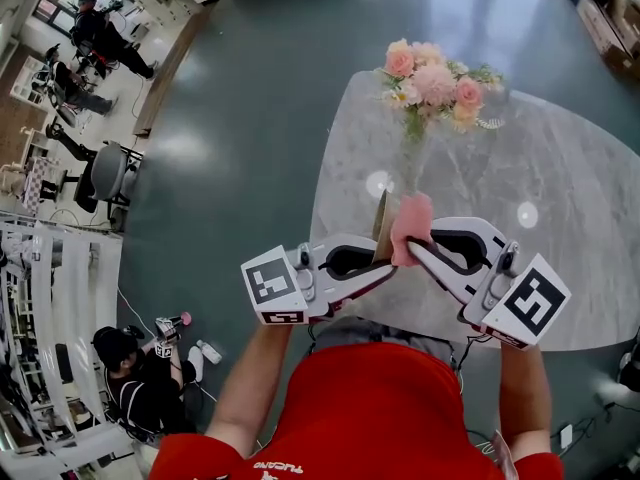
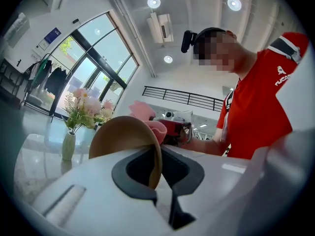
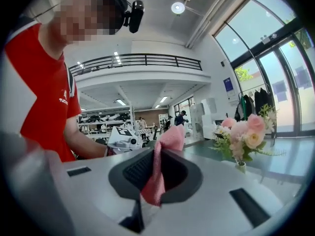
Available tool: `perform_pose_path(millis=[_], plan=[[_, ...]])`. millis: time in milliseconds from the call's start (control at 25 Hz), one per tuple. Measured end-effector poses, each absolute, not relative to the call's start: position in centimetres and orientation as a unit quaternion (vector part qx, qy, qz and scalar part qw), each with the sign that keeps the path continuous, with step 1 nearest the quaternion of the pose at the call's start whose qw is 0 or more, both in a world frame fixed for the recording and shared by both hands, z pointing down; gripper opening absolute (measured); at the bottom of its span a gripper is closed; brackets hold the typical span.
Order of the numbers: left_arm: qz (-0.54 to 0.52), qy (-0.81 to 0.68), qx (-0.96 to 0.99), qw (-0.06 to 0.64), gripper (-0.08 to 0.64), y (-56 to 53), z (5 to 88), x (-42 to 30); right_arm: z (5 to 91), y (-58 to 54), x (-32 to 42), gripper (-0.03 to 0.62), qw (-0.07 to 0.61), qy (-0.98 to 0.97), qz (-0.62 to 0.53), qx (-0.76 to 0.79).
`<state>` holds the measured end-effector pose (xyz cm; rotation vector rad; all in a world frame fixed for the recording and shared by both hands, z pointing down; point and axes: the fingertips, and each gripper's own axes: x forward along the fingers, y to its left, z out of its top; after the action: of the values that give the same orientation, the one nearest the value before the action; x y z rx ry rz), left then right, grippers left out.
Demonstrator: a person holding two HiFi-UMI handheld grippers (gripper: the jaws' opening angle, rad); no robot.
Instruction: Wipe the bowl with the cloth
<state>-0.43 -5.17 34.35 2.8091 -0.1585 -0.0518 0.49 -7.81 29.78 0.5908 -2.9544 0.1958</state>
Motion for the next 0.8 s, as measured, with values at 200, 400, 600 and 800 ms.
perform_pose_path(millis=[200, 400, 600, 800], plan=[[0.003, -0.032, 0.988, 0.150, 0.021, -4.0, 34.9, 0.1, 30.3, -9.6, 0.9, 0.025, 0.066, -0.969, 0.063, 0.229], [0.018, -0.035, 0.989, 0.144, 0.021, -3.9, 35.3, 0.0, 30.1, -7.8, 0.5, 0.025, 0.066, -0.974, 0.063, 0.206], [0.032, -0.017, 0.990, 0.137, 0.023, -3.1, 35.6, 0.3, 31.1, -9.4, 1.0, 0.025, 0.069, -0.968, 0.066, 0.232], [0.046, -0.014, 0.991, 0.126, 0.023, -3.2, 36.1, 0.5, 31.6, -10.2, 1.5, 0.025, 0.061, -0.966, 0.086, 0.235]])
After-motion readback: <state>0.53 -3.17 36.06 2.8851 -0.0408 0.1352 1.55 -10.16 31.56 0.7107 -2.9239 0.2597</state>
